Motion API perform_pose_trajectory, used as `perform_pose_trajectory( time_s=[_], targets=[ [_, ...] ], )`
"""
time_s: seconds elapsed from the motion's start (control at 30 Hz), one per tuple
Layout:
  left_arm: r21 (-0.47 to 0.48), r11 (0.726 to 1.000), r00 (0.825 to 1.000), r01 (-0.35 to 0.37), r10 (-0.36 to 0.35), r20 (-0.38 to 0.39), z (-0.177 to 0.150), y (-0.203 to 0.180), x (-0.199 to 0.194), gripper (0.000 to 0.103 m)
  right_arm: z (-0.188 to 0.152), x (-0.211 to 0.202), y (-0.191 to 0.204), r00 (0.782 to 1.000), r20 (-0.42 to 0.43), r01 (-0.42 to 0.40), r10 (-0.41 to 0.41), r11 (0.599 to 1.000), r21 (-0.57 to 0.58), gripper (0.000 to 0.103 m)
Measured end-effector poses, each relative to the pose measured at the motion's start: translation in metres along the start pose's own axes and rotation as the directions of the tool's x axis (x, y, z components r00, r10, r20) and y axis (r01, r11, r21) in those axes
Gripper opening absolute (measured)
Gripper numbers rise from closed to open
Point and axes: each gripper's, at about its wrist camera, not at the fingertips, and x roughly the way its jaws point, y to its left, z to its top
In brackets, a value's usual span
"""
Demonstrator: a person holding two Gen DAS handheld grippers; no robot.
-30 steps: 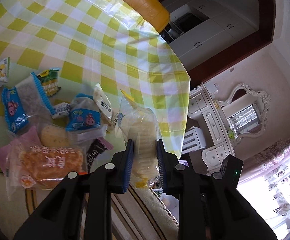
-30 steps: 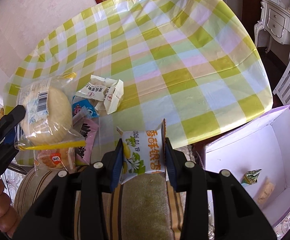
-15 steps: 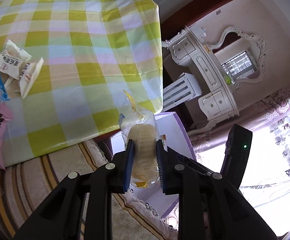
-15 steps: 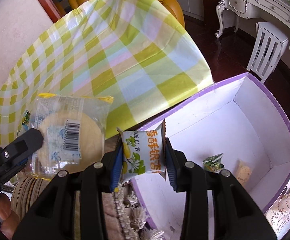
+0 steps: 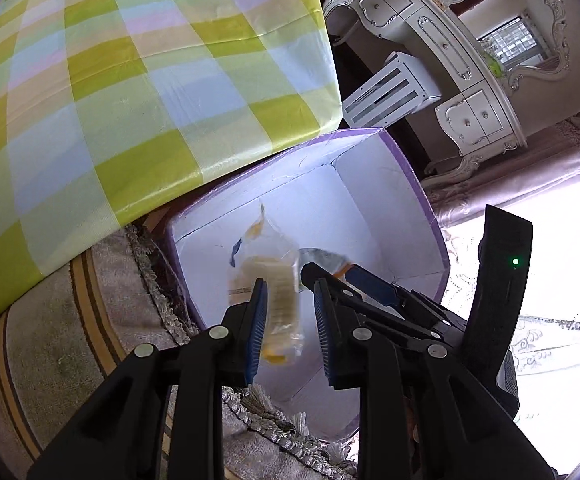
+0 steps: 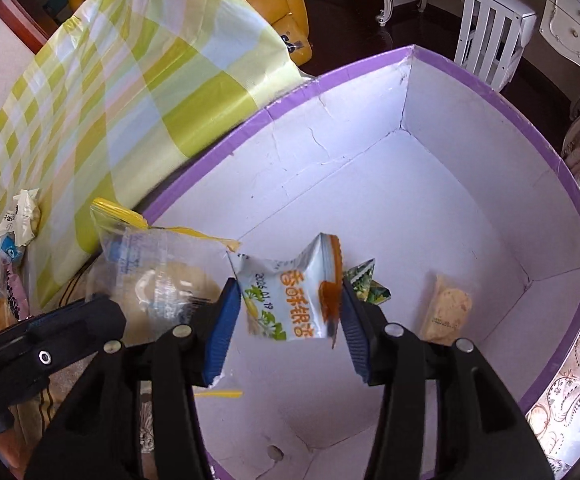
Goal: Organize snacks
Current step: 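Carry both packets over the purple-rimmed box and open both grippers to drop them, then move both grippers back over the remaining snacks on the table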
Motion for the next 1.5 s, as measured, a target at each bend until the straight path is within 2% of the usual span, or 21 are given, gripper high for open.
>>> perform_pose_trajectory(
  time_s=[0.1, 0.37, 0.43, 0.57, 0.63, 0.7, 0.83, 0.87, 0.93, 1.0, 1.07, 1.13, 1.23, 1.33, 1.5],
  targets=[
    [-0.003, 1.000, 1.000, -0.017, 0.017, 0.015, 0.003, 0.000, -0.002, 0.033, -0.001, 0.002, -0.001, 1.000, -0.002, 0.009, -0.008, 1.000, 0.009, 0.068],
    [-0.012, 1.000, 0.993, -0.028, 0.029, 0.112, 0.001, 0.002, -0.026, 0.053, 0.005, -0.010, 0.003, 0.999, 0.036, -0.009, 0.008, 1.000, 0.028, 0.077],
    [-0.017, 0.999, 0.987, -0.044, 0.046, 0.151, -0.001, 0.005, -0.037, 0.065, 0.008, -0.015, 0.008, 0.999, 0.050, -0.016, 0.015, 1.000, 0.027, 0.077],
    [-0.017, 0.995, 0.964, -0.094, 0.095, 0.247, -0.004, 0.010, -0.066, 0.070, 0.014, -0.028, 0.022, 0.996, 0.086, -0.015, 0.016, 1.000, -0.005, 0.077],
    [-0.021, 0.992, 0.945, -0.124, 0.124, 0.302, -0.005, 0.014, -0.082, 0.075, 0.018, -0.033, 0.029, 0.995, 0.096, -0.028, 0.029, 1.000, -0.010, 0.077],
    [-0.023, 0.986, 0.916, -0.163, 0.160, 0.368, -0.009, 0.021, -0.100, 0.077, 0.021, -0.038, 0.039, 0.994, 0.105, -0.035, 0.038, 0.999, -0.026, 0.078],
    [-0.042, 0.966, 0.829, -0.255, 0.241, 0.504, -0.022, 0.039, -0.138, 0.085, 0.022, -0.046, 0.062, 0.991, 0.127, -0.042, 0.052, 0.996, -0.075, 0.078],
    [-0.060, 0.961, 0.813, -0.268, 0.259, 0.522, -0.025, 0.047, -0.148, 0.085, 0.022, -0.047, 0.069, 0.990, 0.134, -0.040, 0.052, 0.995, -0.091, 0.078],
    [-0.094, 0.956, 0.794, -0.276, 0.282, 0.539, -0.031, 0.063, -0.163, 0.085, 0.020, -0.050, 0.083, 0.987, 0.154, -0.033, 0.053, 0.991, -0.129, 0.078],
    [-0.147, 0.947, 0.767, -0.286, 0.319, 0.557, -0.041, 0.082, -0.180, 0.085, 0.018, -0.053, 0.098, 0.983, 0.173, -0.026, 0.056, 0.985, -0.169, 0.078],
    [-0.213, 0.937, 0.752, -0.276, 0.349, 0.559, -0.052, 0.104, -0.196, 0.085, 0.016, -0.057, 0.112, 0.980, 0.192, -0.014, 0.057, 0.975, -0.220, 0.078],
    [-0.280, 0.917, 0.728, -0.282, 0.395, 0.560, -0.065, 0.126, -0.210, 0.085, 0.014, -0.061, 0.125, 0.976, 0.208, -0.007, 0.063, 0.967, -0.256, 0.078],
    [-0.371, 0.888, 0.705, -0.270, 0.445, 0.552, -0.083, 0.159, -0.230, 0.084, 0.011, -0.064, 0.142, 0.974, 0.206, -0.036, 0.099, 0.957, -0.287, 0.078],
    [-0.411, 0.869, 0.683, -0.276, 0.478, 0.553, -0.098, 0.183, -0.248, 0.084, 0.008, -0.061, 0.163, 0.975, 0.191, -0.045, 0.114, 0.942, -0.332, 0.078],
    [-0.454, 0.843, 0.676, -0.289, 0.515, 0.527, -0.116, 0.212, -0.263, 0.079, 0.005, -0.050, 0.190, 0.981, 0.156, -0.054, 0.118, 0.929, -0.365, 0.078]
  ],
)
